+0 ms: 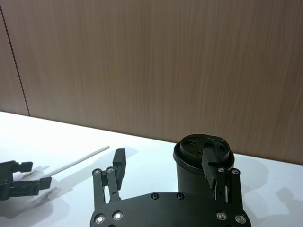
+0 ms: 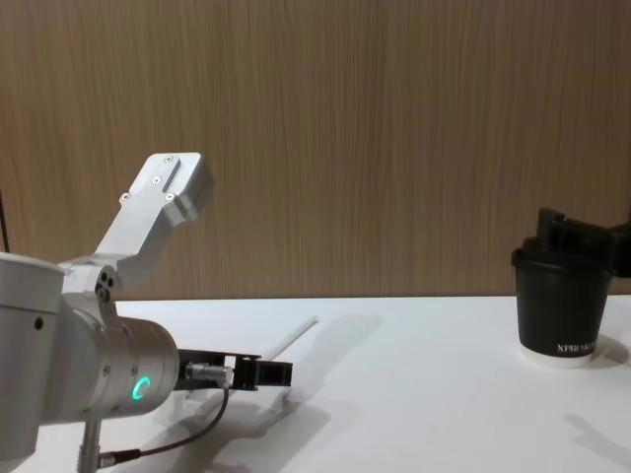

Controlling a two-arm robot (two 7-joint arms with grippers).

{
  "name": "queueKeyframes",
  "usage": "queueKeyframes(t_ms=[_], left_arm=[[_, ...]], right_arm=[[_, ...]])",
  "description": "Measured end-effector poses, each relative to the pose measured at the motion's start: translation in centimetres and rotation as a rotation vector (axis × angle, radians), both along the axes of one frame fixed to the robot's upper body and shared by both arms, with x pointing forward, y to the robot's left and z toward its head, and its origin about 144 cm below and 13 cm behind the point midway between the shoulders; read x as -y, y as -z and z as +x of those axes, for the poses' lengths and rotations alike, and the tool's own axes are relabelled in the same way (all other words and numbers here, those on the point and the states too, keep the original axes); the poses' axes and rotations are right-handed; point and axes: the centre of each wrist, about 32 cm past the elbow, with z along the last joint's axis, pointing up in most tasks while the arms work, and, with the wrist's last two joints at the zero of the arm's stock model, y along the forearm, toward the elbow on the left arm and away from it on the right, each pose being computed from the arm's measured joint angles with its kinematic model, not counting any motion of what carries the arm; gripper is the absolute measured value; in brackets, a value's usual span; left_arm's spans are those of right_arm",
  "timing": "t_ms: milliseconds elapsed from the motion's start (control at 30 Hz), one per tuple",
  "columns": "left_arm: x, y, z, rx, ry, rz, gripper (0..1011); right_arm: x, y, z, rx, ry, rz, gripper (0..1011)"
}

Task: Pick up the straw with one hand, pass it to the other hand, and insert it into the cup.

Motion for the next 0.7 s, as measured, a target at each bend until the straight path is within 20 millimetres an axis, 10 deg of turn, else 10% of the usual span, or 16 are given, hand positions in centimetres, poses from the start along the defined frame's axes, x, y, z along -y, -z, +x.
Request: queueKeyframes(t_ms=[700], left_arm=[[0.05,0.23,0.2,-0.018,0.004,-0.012,981]], right_arm=[[0.0,0.0,0.0,0.0,0.0,0.0,1001]])
